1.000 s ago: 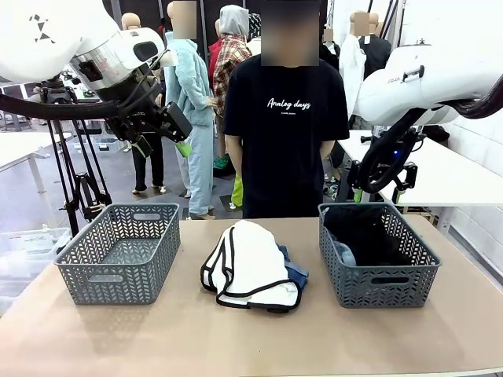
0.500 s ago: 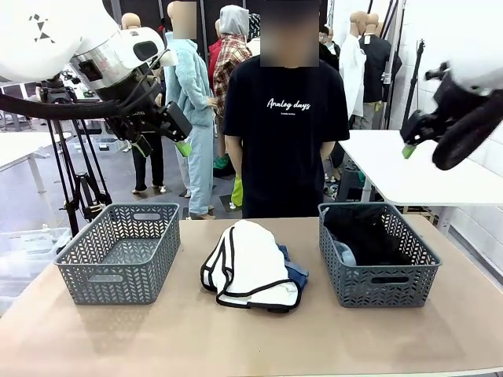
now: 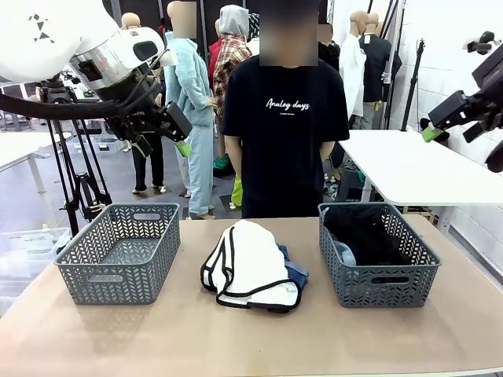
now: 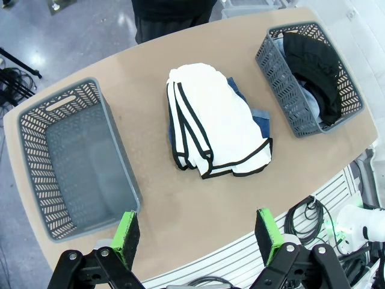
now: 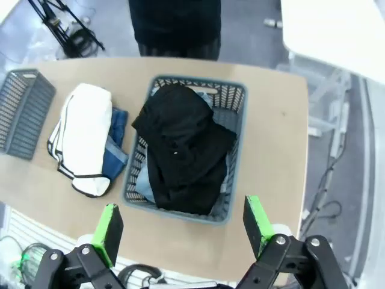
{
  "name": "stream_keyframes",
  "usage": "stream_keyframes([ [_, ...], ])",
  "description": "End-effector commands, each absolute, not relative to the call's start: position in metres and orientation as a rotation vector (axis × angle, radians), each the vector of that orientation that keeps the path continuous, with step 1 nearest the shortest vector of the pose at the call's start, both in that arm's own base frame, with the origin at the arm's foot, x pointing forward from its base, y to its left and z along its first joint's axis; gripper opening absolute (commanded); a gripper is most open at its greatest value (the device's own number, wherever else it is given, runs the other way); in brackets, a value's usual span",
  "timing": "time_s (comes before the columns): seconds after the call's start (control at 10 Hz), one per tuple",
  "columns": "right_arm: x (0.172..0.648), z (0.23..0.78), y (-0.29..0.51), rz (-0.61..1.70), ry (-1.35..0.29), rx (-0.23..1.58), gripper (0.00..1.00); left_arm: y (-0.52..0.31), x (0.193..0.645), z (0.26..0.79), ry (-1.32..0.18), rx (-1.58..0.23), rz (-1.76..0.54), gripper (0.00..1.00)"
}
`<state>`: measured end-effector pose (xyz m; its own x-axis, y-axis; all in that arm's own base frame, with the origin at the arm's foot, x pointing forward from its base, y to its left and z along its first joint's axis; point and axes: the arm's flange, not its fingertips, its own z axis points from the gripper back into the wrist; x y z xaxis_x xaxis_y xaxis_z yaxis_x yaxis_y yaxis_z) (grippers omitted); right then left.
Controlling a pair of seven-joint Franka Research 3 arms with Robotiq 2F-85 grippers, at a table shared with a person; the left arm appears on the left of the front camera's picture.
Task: Sort the tops and bottoms.
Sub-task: Lift clothes from the center of the table with your left hand.
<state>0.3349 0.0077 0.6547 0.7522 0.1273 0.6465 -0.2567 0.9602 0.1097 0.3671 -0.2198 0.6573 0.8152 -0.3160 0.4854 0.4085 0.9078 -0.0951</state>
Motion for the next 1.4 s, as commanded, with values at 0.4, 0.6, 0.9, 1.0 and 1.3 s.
stream_keyframes([
  [0.4,0.324,0.659,0.008,0.217,-0.709,0.188,1.0,-0.218,0.366,0.657,-0.486,-0.195,-0.387,1.0],
  [0.6,0.324,0.659,0.008,0.217,-0.709,0.188,1.0,-0.218,0.366,0.657,-0.486,-0.195,-0.387,1.0],
  [0.9,0.324,0.659,0.008,0.217,-0.709,0.188,1.0,-0.24,0.356,0.652,-0.5,-0.239,-0.422,1.0],
  [1.0,0.324,0.659,0.008,0.217,-0.709,0.188,1.0,-0.277,0.359,0.633,-0.478,-0.315,-0.454,1.0],
  [1.3,0.324,0.659,0.008,0.217,-0.709,0.188,1.0,-0.356,0.417,0.55,-0.247,-0.263,-0.316,1.0],
])
